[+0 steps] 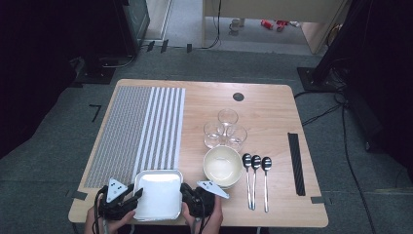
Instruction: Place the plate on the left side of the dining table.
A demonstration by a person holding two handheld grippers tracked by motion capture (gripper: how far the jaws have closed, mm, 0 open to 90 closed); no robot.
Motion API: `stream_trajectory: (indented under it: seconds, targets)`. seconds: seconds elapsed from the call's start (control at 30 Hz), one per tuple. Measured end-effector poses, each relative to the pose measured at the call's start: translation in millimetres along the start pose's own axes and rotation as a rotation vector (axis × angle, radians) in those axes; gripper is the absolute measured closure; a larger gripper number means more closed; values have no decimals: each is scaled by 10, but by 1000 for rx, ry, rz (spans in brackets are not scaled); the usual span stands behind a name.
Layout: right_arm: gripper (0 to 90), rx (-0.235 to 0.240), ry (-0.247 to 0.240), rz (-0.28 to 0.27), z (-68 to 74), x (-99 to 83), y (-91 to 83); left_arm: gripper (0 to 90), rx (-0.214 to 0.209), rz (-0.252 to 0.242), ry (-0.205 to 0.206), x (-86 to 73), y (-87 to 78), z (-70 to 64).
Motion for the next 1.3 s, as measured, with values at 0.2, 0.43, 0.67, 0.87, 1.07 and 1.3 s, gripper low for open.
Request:
stream_trajectory:
  seconds: [0.2,0.43,0.67,0.87,1.07,1.3]
  targets:
    - [850,-5,8,-5,15,-7,0,626,2,-1,-1,0,2,1]
    - [836,9,43,1,21,-6,-28,629,10,-1,2,-2,6,-4]
    - [824,-3,31,-21,34,5,4,629,12,-2,7,-3,6,-8]
    - [823,-7,32,-6,42,-40,59,628,18,-4,20,-7,13,-22]
    - [848,-25,5,-30,72,-25,47,604,20,-11,33,-5,20,-36]
    - [889,-83,-33,-73,109,-71,66,560,17,-41,22,27,-17,-7]
Point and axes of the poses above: each handheld gripper's, and its own axes: y roughly forward along the jaws, x roughly out of its top, z roughly to its left, the point moved 2 cm from there along y, roughly forward along the jaws, and after that the axes turned 7 degrees about -z, right-handed, at the moved point
